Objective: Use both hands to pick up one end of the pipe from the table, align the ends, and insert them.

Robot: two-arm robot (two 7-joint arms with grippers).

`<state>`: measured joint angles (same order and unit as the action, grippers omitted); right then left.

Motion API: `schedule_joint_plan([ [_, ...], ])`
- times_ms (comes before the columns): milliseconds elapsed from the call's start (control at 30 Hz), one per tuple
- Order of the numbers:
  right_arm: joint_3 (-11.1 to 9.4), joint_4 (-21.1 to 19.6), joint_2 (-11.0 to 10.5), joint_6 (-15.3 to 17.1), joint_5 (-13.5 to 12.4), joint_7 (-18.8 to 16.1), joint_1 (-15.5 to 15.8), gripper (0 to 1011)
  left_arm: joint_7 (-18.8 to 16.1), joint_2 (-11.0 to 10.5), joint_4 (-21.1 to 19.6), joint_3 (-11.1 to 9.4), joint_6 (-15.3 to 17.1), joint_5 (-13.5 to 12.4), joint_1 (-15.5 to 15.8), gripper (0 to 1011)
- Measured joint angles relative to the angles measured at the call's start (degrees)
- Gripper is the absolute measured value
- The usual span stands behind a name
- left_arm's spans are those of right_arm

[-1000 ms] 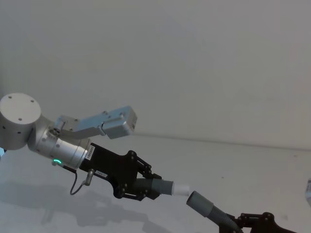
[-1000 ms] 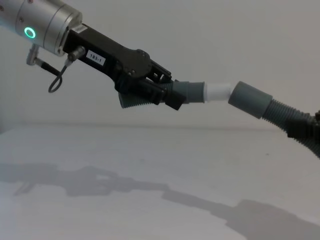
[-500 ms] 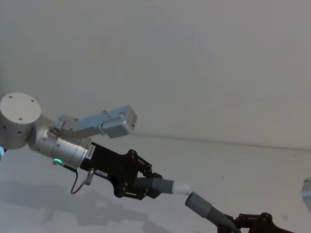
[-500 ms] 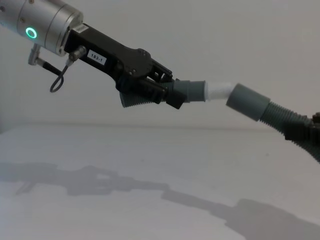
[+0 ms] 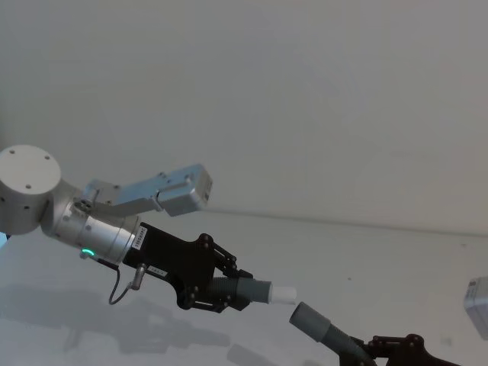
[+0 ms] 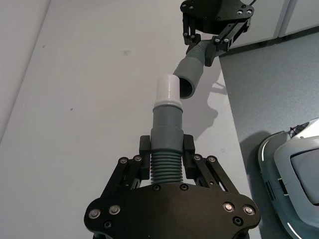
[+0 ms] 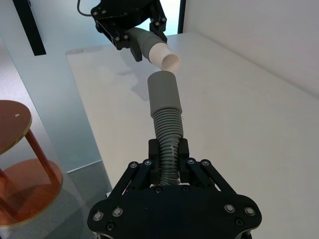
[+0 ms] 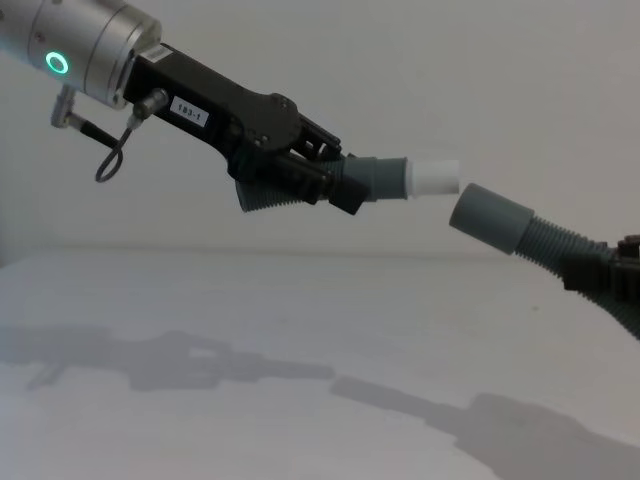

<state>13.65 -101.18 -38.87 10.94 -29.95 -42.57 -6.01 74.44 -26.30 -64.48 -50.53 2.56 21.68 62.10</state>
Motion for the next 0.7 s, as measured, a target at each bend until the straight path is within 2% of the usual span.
schedule_joint_plan([
  [700, 0.97, 0.81, -0.48, 0.90, -1.49, 0.47, -1.24, 185, -0.37, -0.55, 0.20, -0.73, 0.14, 0.90, 0.14, 339],
])
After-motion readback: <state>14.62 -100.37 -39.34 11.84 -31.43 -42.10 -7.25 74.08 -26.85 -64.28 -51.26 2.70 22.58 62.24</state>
